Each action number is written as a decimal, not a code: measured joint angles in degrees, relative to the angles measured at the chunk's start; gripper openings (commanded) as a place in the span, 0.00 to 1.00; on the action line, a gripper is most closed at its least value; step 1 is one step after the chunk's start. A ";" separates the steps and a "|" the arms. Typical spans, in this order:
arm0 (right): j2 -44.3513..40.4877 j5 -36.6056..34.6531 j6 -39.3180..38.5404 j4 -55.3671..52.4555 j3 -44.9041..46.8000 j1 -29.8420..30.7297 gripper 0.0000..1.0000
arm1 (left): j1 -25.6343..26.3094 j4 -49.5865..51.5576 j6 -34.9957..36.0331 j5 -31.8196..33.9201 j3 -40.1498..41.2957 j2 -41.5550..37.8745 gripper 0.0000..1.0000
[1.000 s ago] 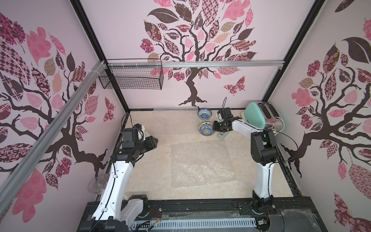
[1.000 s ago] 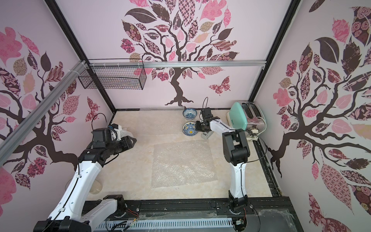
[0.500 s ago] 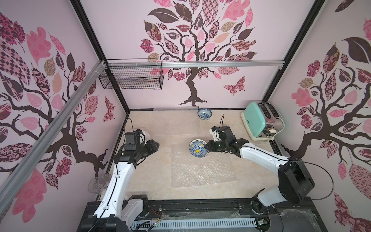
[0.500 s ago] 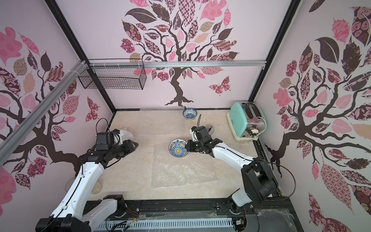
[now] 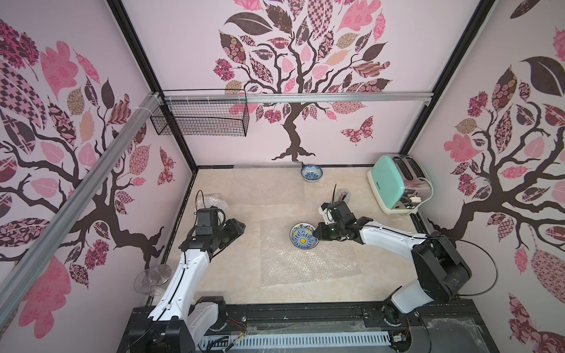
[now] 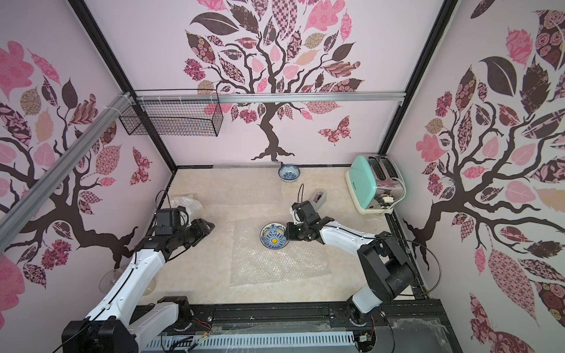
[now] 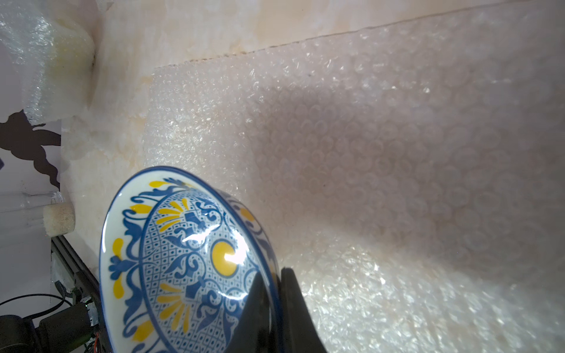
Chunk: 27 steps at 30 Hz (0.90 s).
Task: Wrap bowls in bubble wrap
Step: Place the bowl on the bubble wrap.
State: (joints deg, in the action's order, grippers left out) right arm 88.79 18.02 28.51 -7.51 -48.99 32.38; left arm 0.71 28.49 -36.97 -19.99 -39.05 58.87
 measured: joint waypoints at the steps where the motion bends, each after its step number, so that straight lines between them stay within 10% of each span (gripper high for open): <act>1: 0.04 -0.02 0.00 0.15 0.00 0.09 0.00 | 0.63 -1.14 -0.46 0.28 0.44 0.50 0.52; 10: 1.95 -1.66 -0.48 0.85 1.64 1.01 0.00 | 7.65 -7.56 -2.08 3.72 3.28 6.75 0.52; 19: 2.54 -2.16 -0.94 3.13 3.67 1.31 0.45 | 7.69 -13.40 -2.29 3.98 4.46 12.92 0.52; 27: -3.26 -2.38 -0.42 3.15 4.11 1.31 0.52 | 8.17 -21.59 -2.80 0.66 4.68 21.66 0.53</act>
State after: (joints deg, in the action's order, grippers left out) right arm 85.54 15.64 28.10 -4.36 -44.88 33.69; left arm 8.88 6.90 -39.77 -19.33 -34.37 80.53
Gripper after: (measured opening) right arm 0.516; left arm 0.528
